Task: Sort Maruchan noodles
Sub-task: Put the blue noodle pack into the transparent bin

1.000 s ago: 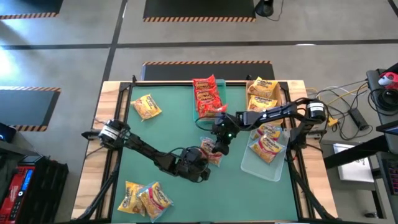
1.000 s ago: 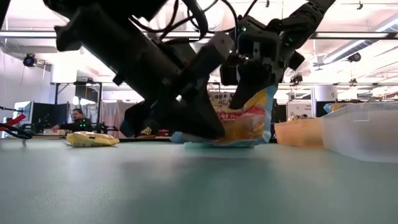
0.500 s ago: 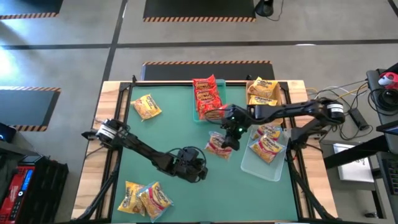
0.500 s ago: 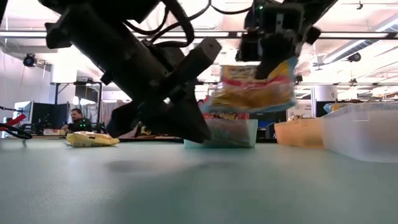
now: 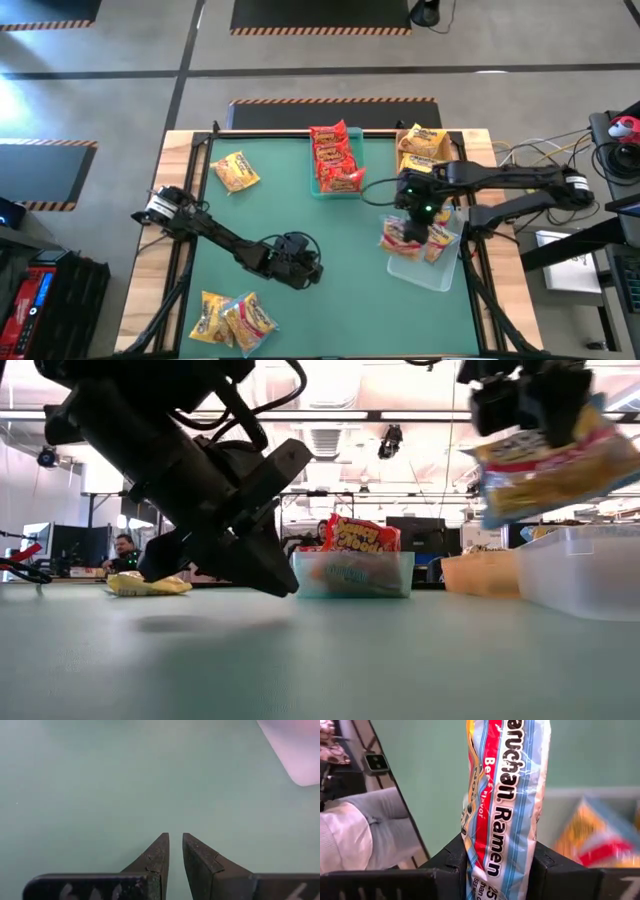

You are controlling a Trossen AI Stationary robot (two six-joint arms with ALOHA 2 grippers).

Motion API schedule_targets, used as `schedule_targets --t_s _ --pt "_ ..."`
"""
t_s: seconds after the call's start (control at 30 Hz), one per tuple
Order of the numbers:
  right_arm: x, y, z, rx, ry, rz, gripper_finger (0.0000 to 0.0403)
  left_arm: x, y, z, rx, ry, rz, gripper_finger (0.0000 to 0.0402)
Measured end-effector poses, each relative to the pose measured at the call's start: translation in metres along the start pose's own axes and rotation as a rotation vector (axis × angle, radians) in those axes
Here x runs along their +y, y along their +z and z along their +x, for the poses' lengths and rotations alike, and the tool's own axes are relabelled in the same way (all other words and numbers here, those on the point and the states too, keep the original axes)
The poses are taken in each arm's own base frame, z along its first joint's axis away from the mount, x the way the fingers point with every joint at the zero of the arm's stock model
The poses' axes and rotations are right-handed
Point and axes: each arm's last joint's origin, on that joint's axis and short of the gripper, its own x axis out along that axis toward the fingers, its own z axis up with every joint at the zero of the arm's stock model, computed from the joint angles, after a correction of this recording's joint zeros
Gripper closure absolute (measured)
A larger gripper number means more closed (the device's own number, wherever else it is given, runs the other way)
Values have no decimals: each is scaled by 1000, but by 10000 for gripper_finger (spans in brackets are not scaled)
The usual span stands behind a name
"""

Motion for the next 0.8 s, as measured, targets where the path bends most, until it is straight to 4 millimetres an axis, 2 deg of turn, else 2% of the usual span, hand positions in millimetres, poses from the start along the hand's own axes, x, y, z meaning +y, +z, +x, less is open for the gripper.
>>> schedule_targets --t_s 0.17,0.37,0.8 --pt "1 -24 -9 79 -49 32 297 5 -2 1 -1 12 -24 364" --pt "-1 -30 -10 72 -140 32 297 6 0 2 -23 21 -32 364" --pt "-36 -49 26 189 -237 83 296 7 6 6 -38 20 -60 364"
